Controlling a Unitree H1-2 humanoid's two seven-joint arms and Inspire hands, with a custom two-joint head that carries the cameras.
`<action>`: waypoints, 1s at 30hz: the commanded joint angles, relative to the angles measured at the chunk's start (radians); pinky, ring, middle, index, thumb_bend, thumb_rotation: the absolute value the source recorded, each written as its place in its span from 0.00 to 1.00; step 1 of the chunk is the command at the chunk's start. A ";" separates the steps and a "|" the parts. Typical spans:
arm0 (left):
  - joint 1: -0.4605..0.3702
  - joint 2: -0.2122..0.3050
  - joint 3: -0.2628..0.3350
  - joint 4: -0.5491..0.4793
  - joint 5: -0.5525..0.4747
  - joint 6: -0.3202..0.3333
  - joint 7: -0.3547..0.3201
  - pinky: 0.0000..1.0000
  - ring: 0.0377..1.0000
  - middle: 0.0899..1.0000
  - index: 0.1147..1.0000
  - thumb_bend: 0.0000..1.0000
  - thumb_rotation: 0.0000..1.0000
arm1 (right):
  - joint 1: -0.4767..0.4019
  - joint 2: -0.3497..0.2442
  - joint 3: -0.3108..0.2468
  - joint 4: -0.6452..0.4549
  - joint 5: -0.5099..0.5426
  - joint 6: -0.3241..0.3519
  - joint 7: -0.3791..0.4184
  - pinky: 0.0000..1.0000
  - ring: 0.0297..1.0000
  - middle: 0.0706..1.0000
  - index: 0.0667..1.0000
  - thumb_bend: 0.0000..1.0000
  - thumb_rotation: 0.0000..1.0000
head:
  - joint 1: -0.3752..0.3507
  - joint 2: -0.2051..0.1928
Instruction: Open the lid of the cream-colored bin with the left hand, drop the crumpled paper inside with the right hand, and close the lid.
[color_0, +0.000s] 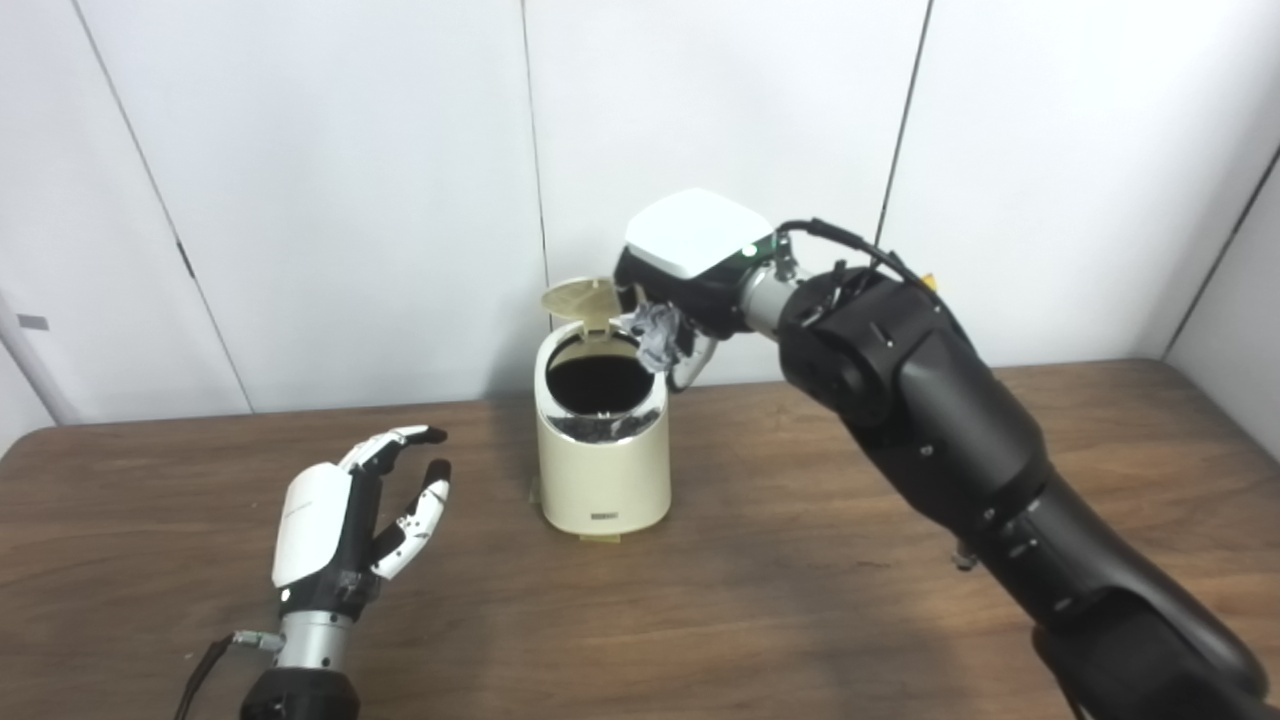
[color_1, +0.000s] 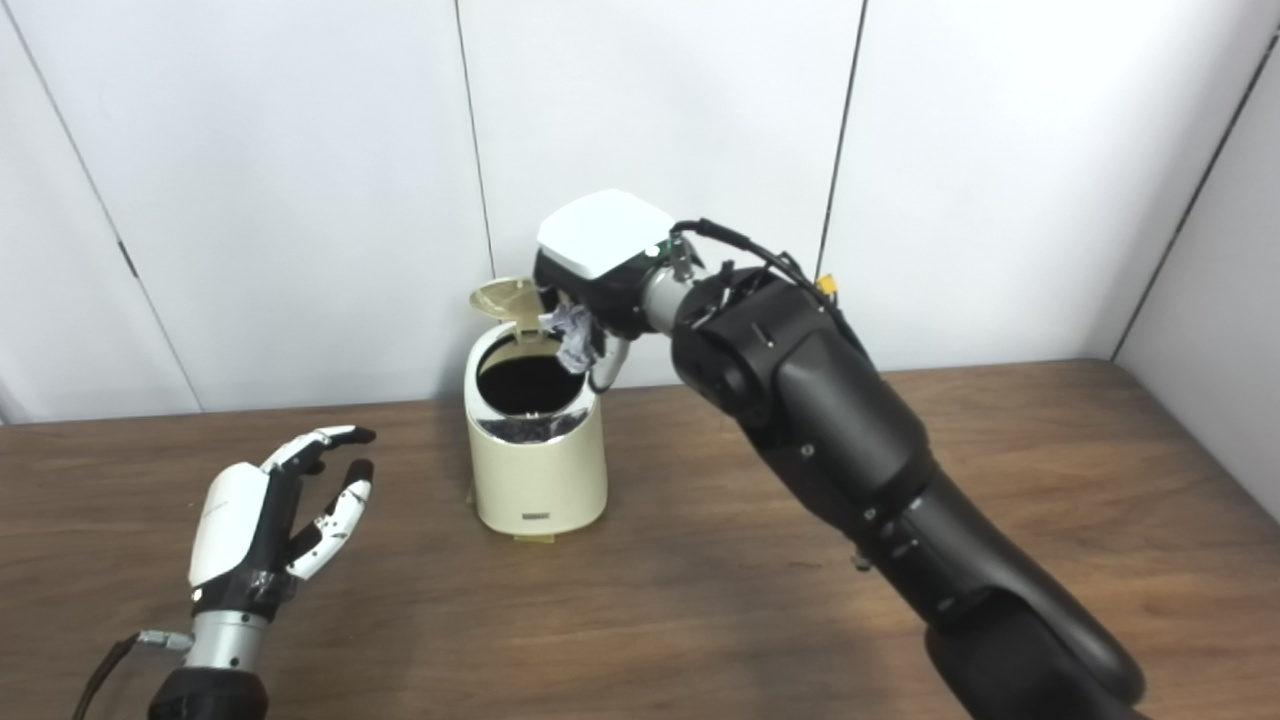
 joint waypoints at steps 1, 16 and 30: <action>-0.047 0.004 0.001 -0.030 0.007 -0.008 0.022 0.72 0.78 0.75 0.72 0.33 0.78 | -0.042 0.010 -0.031 -0.005 0.021 0.015 -0.018 0.22 0.27 0.37 0.47 0.53 0.00 | 0.000 0.000; -0.045 -0.002 -0.005 -0.037 0.015 -0.003 0.028 0.72 0.79 0.75 0.72 0.32 0.76 | -0.017 0.048 -0.012 0.068 0.027 -0.027 -0.135 0.23 0.35 0.43 0.48 0.51 0.00 | 0.019 -0.002; -0.039 -0.008 -0.007 -0.049 0.012 0.005 0.023 0.72 0.80 0.76 0.73 0.32 0.76 | 0.037 0.080 -0.019 0.148 0.036 -0.050 -0.328 0.28 0.38 0.47 0.45 0.52 0.00 | 0.034 -0.005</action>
